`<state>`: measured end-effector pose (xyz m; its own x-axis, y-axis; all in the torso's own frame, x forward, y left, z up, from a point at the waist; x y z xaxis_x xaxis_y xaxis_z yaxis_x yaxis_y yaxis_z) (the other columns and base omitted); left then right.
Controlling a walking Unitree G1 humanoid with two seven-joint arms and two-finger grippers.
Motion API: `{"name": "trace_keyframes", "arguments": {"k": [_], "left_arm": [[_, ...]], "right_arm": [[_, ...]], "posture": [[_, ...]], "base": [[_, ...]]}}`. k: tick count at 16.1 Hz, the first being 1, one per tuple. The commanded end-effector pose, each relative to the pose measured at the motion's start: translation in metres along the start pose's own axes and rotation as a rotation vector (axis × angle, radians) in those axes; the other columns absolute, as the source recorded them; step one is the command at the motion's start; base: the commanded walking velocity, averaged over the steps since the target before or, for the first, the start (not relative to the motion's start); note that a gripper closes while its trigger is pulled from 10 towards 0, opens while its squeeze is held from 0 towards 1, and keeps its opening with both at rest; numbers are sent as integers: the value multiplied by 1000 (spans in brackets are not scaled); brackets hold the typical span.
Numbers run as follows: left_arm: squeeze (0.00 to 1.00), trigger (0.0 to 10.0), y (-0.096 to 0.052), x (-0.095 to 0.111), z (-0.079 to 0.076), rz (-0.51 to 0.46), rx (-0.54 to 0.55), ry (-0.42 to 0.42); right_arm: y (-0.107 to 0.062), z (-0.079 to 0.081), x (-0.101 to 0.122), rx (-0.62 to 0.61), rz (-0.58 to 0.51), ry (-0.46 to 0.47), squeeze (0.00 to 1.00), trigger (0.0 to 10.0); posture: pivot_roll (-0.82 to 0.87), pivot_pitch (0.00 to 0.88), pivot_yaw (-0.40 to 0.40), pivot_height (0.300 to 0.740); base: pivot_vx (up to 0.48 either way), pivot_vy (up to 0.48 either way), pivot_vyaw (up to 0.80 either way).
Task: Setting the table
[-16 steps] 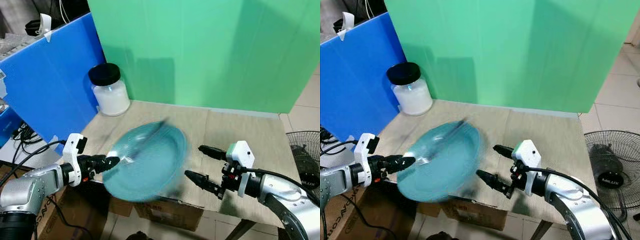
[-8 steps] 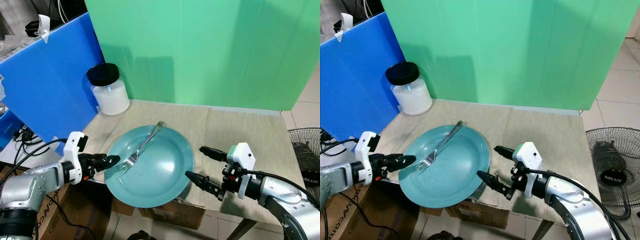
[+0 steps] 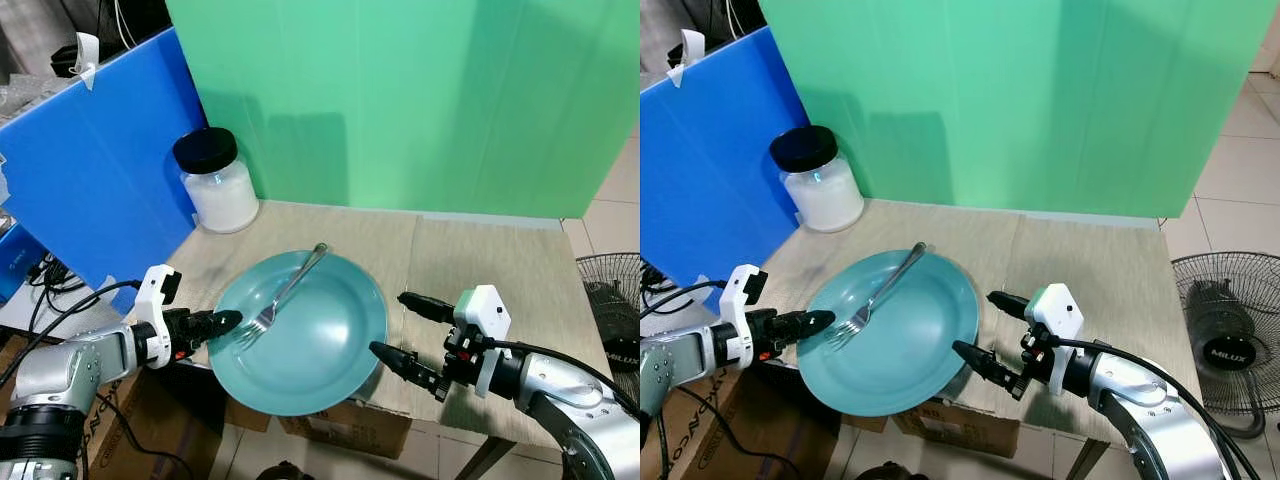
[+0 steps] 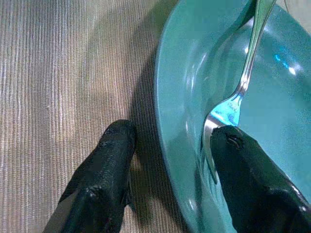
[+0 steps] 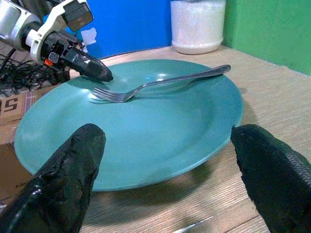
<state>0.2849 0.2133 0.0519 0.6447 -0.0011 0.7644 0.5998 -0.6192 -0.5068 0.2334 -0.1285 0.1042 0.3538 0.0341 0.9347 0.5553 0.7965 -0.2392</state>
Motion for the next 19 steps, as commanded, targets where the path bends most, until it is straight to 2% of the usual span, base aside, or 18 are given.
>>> {"name": "trace_keyframes", "arguments": {"k": [1,3,7,13,19], "left_arm": [[0,0,-1,0,1,-15,-1,-45],[0,0,1,2,-2,-42,-24,-83],[0,0,6,3,-8,-38,-46,-90],[0,0,7,8,-5,-65,-29,-123],[0,0,-3,50,6,-241,49,-151]], "right_arm": [[1,5,5,23,-17,-15,0,10000],[2,6,5,32,-13,-14,0,10000],[3,6,6,38,-13,-16,0,10000],[3,7,6,41,-13,-16,0,10000],[3,6,9,41,-22,-16,0,10000]], "posture": [[78,0,171,740],[82,0,165,740],[82,0,165,740],[81,0,167,740],[83,0,165,740]], "base": [[0,0,0],[0,0,0],[0,0,0],[0,0,0],[0,0,0]]}}
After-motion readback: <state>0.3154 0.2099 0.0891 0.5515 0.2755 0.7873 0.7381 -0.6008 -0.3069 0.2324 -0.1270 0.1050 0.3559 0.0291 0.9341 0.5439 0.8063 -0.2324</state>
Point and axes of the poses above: a point about 5 cm out from each wrist's last joint towards the gripper, its own y axis pointing out of the wrist towards the gripper, its own x axis along the axis of the wrist's last joint, z = x × y, the point moved 4 cm from there along y, pointing out of the wrist towards the gripper, and after that the axes turned 13 degrees about y, right-handed, at the moved point
